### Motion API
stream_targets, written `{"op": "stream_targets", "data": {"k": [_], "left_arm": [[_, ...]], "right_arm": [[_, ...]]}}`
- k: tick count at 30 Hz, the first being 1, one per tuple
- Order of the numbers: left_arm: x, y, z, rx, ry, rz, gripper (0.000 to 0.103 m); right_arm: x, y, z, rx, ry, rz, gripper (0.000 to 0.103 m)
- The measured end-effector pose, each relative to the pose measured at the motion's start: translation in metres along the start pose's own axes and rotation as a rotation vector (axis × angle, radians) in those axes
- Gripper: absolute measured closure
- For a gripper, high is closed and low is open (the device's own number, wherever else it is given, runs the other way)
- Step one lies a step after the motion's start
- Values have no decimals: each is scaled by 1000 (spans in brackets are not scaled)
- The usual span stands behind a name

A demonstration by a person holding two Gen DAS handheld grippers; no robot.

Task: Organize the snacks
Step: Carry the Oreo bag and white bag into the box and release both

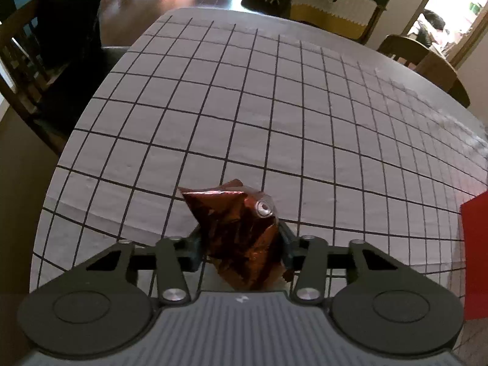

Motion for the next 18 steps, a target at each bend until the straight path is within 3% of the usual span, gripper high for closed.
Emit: {"op": "stream_targets", "data": {"k": [9, 18], "left_arm": [[1, 18, -13, 0, 44, 82, 63], [21, 55, -51, -32, 84, 175, 63]], "right_arm": [[10, 6, -14, 28, 9, 16, 67], [29, 19, -28, 63, -5, 29, 67]]}}
Point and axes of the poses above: each gripper's, at about its wrist camera, not at the fingertips, and z roughly the way its jaws point, x to its right, y to its underside, the point moved 1 cm from there along z, roughly the way its jaws point, and after that the axes turned 10 degrees about -z, right-handed, at the moved point
